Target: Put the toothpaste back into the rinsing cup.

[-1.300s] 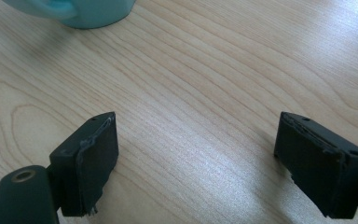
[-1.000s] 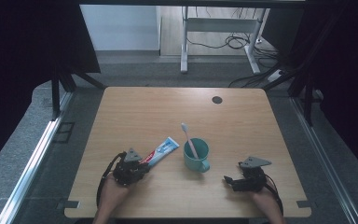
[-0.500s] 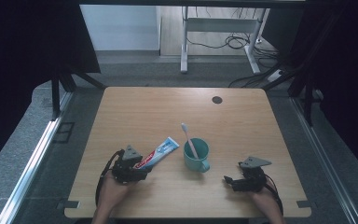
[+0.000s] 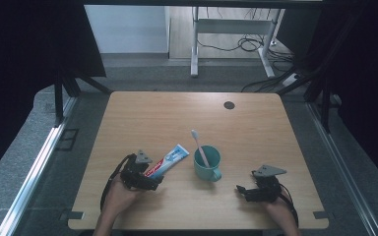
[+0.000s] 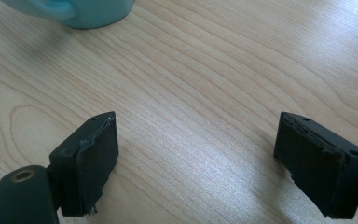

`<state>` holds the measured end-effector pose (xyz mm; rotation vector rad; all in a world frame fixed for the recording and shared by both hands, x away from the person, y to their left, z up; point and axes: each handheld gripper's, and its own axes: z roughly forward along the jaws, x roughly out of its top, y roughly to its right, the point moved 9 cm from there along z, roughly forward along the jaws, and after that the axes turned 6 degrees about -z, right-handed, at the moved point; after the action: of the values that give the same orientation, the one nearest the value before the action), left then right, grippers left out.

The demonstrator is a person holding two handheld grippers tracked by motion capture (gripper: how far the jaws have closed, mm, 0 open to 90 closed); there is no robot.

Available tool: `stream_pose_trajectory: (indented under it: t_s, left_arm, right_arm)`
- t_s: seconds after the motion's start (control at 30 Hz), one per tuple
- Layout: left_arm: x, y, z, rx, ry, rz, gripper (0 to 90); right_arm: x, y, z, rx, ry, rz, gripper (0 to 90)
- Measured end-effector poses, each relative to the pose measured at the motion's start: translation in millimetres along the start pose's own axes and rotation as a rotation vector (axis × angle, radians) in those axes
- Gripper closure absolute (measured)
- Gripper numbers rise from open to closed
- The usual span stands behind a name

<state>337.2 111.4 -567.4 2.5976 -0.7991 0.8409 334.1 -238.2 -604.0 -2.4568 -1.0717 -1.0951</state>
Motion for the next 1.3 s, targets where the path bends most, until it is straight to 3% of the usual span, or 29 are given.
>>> stream_pose_trajectory:
  t_s: [0.37,0.63,1.07,1.3]
  left_arm:
    - [2.5,-5.4,7.4,0.022,-0.102,0.031,18.4]
    - [10.4,-2.5,14.8,-0.001,-0.187,0.042,18.9]
    - [27.0,0.9,28.6,-0.008,-0.333,0.056,28.4]
    - [35.5,2.8,38.5,0.01,-0.38,0.072,32.5]
  right_arm:
    - [0.1,0.2,0.1,-0.002,-0.001,0.002,13.5]
    - [0.1,0.2,0.1,-0.002,0.0,0.002,13.5]
    - [0.1,0.2,0.1,-0.002,-0.001,0.002,13.5]
    - [0.1,0.3,0.1,-0.002,-0.001,0.001,13.5]
